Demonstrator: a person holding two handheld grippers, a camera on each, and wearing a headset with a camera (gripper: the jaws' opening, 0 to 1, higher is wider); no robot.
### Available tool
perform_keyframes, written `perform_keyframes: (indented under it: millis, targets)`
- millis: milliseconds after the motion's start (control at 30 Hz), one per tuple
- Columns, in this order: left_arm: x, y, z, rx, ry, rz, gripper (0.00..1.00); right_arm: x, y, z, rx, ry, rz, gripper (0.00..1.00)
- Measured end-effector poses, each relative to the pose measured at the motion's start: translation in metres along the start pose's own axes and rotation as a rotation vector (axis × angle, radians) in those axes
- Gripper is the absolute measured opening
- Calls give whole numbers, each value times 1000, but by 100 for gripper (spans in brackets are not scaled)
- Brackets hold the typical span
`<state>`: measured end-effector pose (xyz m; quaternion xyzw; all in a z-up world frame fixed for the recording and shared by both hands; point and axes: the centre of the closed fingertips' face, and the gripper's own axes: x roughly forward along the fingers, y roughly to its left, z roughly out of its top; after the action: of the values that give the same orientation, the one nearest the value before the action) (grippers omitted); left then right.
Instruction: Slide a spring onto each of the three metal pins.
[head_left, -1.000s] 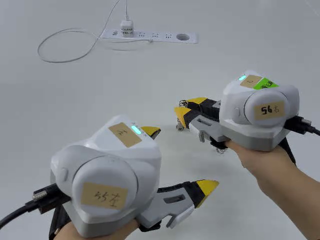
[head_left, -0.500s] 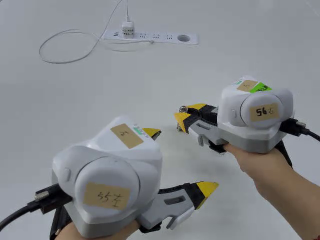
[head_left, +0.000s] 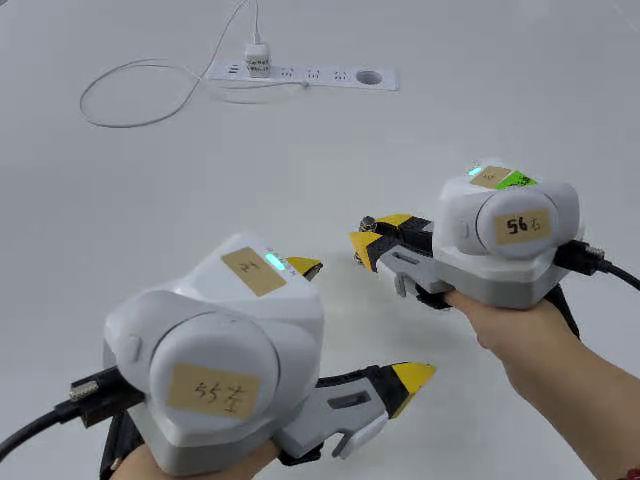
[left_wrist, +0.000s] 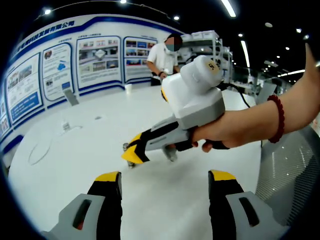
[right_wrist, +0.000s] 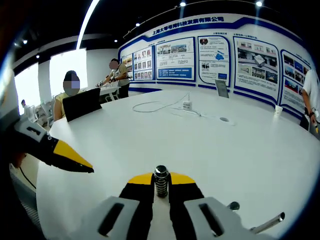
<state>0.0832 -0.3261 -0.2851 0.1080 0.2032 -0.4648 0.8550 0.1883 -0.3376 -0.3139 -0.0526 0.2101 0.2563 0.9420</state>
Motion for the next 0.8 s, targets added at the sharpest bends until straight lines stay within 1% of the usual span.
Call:
perform_keyframes:
  millis: [167,267,400,567,800]
  targets:
    - [0,0,0,1,1,2,72,0,1,-4,2,16,1,12]
    - [-1,1,0,2,1,4,72,-1,1,-5,0,19,-2,16]
    - [-1,0,1,3,0,5,72,-2,1,-5,20,26,3,19]
    - [-1,1,1,3,-2,8,73,-6,4,0,36,16,14,24]
    - [-2,1,2,3,-1,12,73,-14,6,8,33,1,26,26]
